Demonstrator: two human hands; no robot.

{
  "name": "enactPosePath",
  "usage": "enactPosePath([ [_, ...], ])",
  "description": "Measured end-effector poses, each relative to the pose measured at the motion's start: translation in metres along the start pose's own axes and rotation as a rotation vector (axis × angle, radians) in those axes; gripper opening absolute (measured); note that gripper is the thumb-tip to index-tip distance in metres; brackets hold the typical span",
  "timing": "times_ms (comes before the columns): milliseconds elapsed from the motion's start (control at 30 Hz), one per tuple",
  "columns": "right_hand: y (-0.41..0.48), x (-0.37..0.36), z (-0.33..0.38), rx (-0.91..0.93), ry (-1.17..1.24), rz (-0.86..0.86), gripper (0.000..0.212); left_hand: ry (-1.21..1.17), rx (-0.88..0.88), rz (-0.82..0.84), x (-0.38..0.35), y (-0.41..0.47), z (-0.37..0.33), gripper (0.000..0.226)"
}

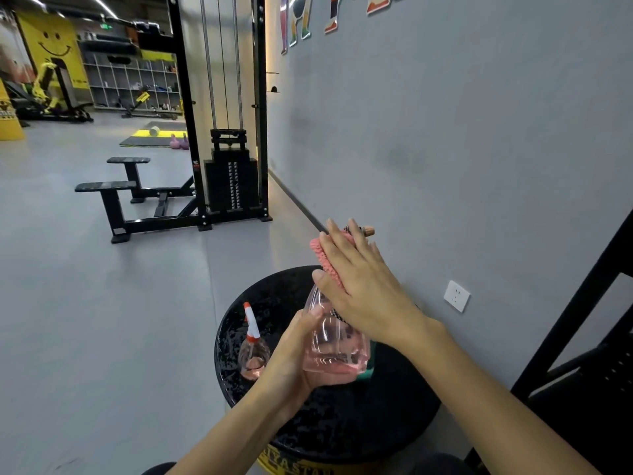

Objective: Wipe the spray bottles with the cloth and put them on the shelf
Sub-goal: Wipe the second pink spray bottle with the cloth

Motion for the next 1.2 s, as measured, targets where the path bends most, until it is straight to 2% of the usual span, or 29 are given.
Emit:
enactPosePath([
  [100, 0.01, 0.009, -0.005, -0.056, -0.035, 0.018, 0.061, 0.034, 0.016, 0.015, -0.005, -0.002, 0.002, 0.074],
  [233, 0.017, 0.019, -0.008, -0.097, -0.078, -0.016, 0.063, 0.039, 0.018, 0.026, -0.01, -0.002, 0.004, 0.079],
  [400, 0.002, 0.007, 0.002, -0.016, -0.115, 0.055, 0.068, 0.045, -0.005, 0.039, -0.008, -0.002, 0.0, 0.07],
  [500, -0.001, 0.007, 0.001, 0.001, -0.152, 0.094, 0.063, 0.045, -0.008, 0.04, -0.008, -0.003, 0.0, 0.064],
  [733, 0.02, 0.029, -0.011, -0.094, -0.209, 0.017, 0.063, 0.054, 0.015, 0.032, -0.014, -0.003, 0.003, 0.065],
  [833, 0.014, 0.023, -0.006, -0.042, -0.166, 0.055, 0.065, 0.054, -0.012, 0.035, -0.012, -0.003, -0.001, 0.068],
  [967, -0.004, 0.011, 0.002, 0.064, -0.086, 0.131, 0.066, 0.034, -0.032, 0.038, -0.008, -0.004, -0.007, 0.055],
  [1033, -0.007, 0.009, 0.003, 0.097, -0.082, 0.131, 0.064, 0.032, -0.035, 0.04, -0.008, -0.004, -0.005, 0.057],
  [1200, 0.005, 0.024, -0.011, 0.016, -0.183, 0.064, 0.057, 0.036, -0.039, 0.054, -0.011, -0.007, -0.001, 0.062],
])
Point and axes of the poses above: each hand's wrist, its own y-axis towards the middle knuckle, its own x-axis out of the back of the hand, z = x × y, the point moved 4 cm from there along y, towards the middle knuckle, and after that the axes turned 13 degrees about y, right-handed, at the moved point
